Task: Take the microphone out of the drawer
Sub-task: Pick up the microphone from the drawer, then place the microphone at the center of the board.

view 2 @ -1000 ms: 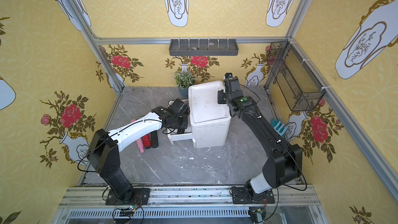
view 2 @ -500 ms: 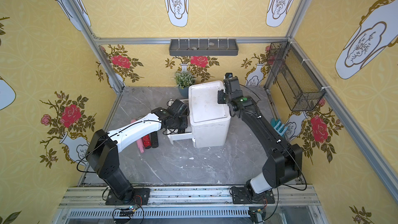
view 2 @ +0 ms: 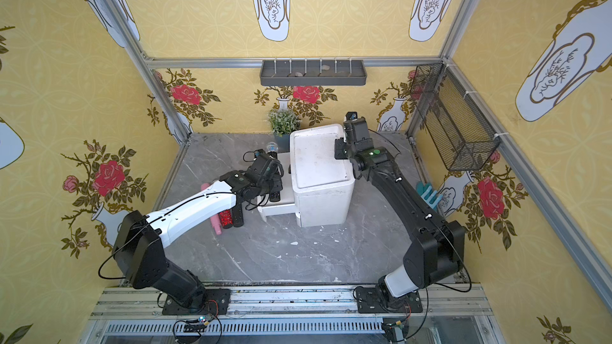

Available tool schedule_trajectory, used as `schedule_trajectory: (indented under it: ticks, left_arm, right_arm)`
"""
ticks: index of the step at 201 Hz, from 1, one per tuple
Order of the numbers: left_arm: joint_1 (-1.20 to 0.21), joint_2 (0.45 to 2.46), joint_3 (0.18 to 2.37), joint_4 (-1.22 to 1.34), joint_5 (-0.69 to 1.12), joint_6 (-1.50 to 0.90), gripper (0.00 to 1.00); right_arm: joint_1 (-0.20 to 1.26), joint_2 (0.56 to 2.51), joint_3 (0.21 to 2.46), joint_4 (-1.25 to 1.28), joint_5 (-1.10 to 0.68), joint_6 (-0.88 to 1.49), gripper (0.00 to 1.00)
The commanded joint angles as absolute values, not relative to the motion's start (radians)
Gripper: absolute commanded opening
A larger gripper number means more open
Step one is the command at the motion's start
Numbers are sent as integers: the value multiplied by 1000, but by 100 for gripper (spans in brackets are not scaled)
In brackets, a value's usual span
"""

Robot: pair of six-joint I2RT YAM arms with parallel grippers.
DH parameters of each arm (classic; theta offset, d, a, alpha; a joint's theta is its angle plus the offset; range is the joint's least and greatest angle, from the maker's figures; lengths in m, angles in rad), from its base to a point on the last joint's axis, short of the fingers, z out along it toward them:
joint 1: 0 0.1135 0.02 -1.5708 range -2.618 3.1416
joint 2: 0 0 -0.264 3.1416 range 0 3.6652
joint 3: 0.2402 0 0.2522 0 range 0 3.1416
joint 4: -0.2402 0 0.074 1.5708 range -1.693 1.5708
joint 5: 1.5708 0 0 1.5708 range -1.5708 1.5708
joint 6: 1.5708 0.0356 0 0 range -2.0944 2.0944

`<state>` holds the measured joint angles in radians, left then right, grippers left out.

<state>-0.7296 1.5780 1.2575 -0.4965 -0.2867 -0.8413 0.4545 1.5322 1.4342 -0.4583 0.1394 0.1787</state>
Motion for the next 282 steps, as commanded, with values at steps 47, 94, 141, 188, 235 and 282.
schedule_trajectory:
  ticks: [47, 94, 141, 188, 235, 282]
  left_arm:
    - [-729, 1527, 1304, -460, -308, -769, 25]
    - [-689, 1471, 1340, -528, -323, -710, 26]
    - [-538, 1320, 1220, -560, -258, -711, 26]
    - [-311, 1145, 1079, -618, -172, -690, 27]
    - [-108, 1033, 951, -644, -107, -642, 27]
    - [38, 1003, 812, -590, -59, -636, 29]
  right_arm:
    - [456, 1542, 1406, -572, 30, 185, 16]
    - [449, 1527, 1388, -563, 31, 178, 16]
    - [439, 1519, 1373, -554, 28, 172, 15]
    - [429, 1524, 1372, -546, 17, 166, 15]
    - [422, 1523, 1371, -545, 12, 162, 15]
    - [422, 1514, 1365, -548, 14, 164, 15]
